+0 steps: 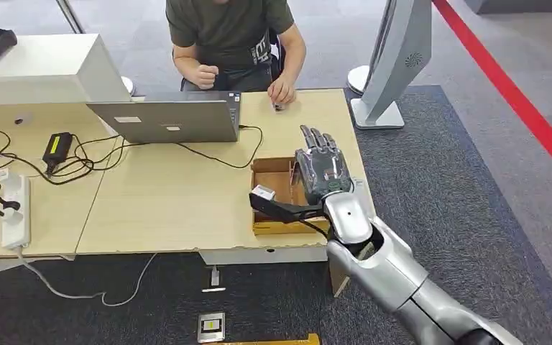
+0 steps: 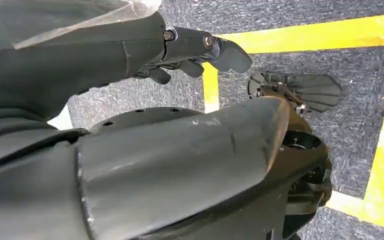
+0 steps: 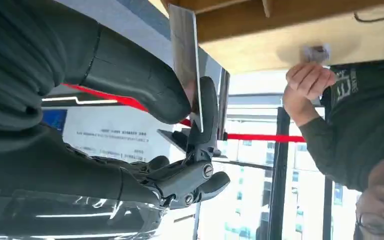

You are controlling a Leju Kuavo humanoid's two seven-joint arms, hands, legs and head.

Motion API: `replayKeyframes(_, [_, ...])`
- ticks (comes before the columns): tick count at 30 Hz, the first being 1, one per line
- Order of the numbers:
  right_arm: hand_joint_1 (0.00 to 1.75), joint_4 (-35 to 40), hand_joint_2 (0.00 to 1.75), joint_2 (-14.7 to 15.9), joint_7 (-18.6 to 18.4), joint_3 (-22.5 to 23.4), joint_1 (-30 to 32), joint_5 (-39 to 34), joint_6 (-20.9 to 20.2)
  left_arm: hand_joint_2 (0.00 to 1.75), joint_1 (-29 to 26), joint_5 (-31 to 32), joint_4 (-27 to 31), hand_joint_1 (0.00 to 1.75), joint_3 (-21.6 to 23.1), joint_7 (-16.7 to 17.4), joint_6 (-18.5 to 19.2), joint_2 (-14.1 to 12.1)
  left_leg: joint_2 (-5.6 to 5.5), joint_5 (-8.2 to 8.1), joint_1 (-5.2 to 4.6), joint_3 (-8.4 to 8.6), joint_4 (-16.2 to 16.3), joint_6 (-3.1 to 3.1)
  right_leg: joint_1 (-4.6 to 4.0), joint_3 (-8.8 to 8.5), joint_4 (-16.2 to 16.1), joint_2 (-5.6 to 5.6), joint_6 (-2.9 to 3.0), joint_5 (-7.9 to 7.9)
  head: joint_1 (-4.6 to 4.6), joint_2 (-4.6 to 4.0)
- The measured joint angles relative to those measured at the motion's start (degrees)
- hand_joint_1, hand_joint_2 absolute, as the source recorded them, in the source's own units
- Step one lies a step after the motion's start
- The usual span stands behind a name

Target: Pass the card to the sensor for recognition and then transmit it.

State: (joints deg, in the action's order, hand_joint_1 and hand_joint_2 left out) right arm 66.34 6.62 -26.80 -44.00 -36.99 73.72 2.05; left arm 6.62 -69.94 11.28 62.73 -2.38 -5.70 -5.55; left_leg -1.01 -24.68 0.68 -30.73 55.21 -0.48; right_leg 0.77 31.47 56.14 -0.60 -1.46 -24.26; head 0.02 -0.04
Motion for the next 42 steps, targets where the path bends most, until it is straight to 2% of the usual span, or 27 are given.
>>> replayKeyframes(8, [1.75, -1.57, 1.75, -1.79, 1.16, -0.98, -6.52, 1.97, -0.33, 0.0, 0.08, 0.85, 0.0, 0.0, 0.5, -0.04, 0.72, -0.17, 0.0, 0.0, 0.0, 0.0, 0.0, 0.0, 0.0, 0.01, 0.0, 0.0, 0.0, 0.0, 0.0, 0.0])
replayKeyframes(18, [1.75, -5.62, 1.75, -3.87, 0.59, -2.65, -11.18, 4.13, -3.24, 0.0, 0.12, 1.38, 0.0, 0.0, 1.36, -0.04, 0.76, -0.28, -0.01, 0.0, 0.0, -0.02, 0.0, 0.0, 0.0, 0.02, 0.0, 0.0, 0.0, 0.0, 0.0, 0.0])
replayKeyframes(34, [1.75, -9.14, 1.75, -6.36, 0.26, -4.55, -11.68, 6.91, -4.04, 0.0, 0.09, -0.02, 0.0, 0.0, 1.42, -0.02, 0.52, -0.26, 0.0, 0.0, 0.0, -0.02, 0.0, 0.0, 0.0, 0.03, 0.0, 0.0, 0.0, 0.0, 0.0, 0.0])
replayKeyframes(35, [0.0, -9.11, 1.75, -6.36, 0.26, -4.61, -11.4, 7.52, -4.13, 0.0, 0.09, -0.11, 0.0, 0.0, 1.42, 0.0, 0.41, -0.26, 0.0, 0.0, 0.0, -0.02, 0.0, 0.0, 0.0, 0.03, -0.01, 0.0, 0.0, 0.0, 0.0, 0.0])
replayKeyframes(36, [0.0, -9.11, 0.0, -6.36, 0.26, -4.61, -11.11, 8.16, -4.11, 0.0, 0.08, -0.31, 0.0, 0.0, 1.42, 0.02, 0.33, -0.26, 0.0, 0.0, 0.0, -0.01, 0.01, 0.0, 0.0, 0.03, -0.01, 0.0, 0.0, 0.0, 0.0, 0.0])
replayKeyframes(42, [0.0, -9.03, 0.0, -6.08, 1.11, -4.13, -9.72, 12.31, -3.12, 0.0, 0.05, -0.92, 0.0, 0.0, 1.42, 0.39, -0.68, -0.28, 0.0, 0.0, 0.0, -0.01, 0.01, 0.0, 0.0, 0.03, -0.01, 0.0, 0.0, 0.0, 0.0, 0.0])
